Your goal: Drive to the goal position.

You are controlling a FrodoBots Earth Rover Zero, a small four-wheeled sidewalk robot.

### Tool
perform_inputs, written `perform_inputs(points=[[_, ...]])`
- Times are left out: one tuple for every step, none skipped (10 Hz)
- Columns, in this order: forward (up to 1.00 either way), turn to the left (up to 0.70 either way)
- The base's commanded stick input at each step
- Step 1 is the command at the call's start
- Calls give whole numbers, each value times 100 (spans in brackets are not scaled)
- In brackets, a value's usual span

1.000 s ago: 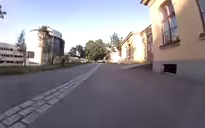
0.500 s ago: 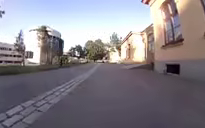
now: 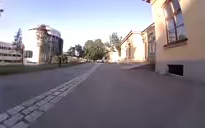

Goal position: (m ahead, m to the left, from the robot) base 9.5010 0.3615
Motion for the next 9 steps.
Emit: perform_inputs(points=[[50,0],[50,0],[50,0],[50,0],[50,0],[50,0],[50,0],[50,0],[50,0]])
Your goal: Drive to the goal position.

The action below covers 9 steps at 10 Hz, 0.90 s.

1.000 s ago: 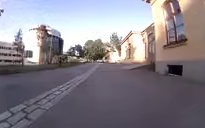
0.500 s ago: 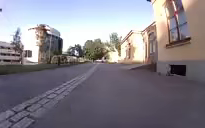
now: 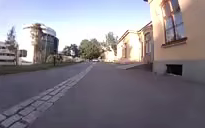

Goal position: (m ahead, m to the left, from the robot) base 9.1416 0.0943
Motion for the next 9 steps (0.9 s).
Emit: perform_inputs(points=[[50,0],[50,0],[50,23],[50,50],[50,50],[50,50],[50,48],[50,27],[50,17]])
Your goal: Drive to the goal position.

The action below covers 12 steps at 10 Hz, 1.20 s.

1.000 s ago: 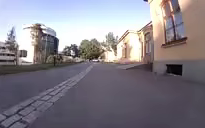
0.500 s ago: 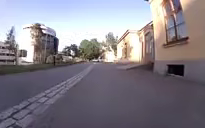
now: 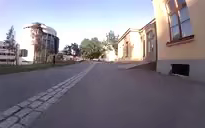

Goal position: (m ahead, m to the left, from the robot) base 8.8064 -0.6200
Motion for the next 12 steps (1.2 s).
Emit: perform_inputs(points=[[50,12],[50,7],[50,2],[50,0],[50,0],[50,0],[50,0],[50,0],[50,0],[50,0],[50,0],[50,0]])
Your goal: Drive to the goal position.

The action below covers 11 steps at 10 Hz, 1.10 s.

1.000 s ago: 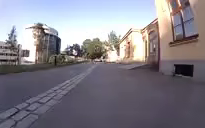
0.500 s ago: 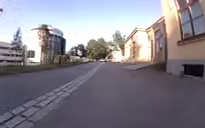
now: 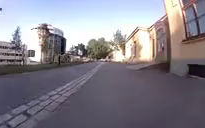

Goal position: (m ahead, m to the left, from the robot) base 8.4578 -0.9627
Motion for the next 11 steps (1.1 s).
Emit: perform_inputs(points=[[50,0],[50,0],[50,0],[50,0],[50,0],[50,0],[50,0],[50,0],[50,0],[50,0],[50,0]])
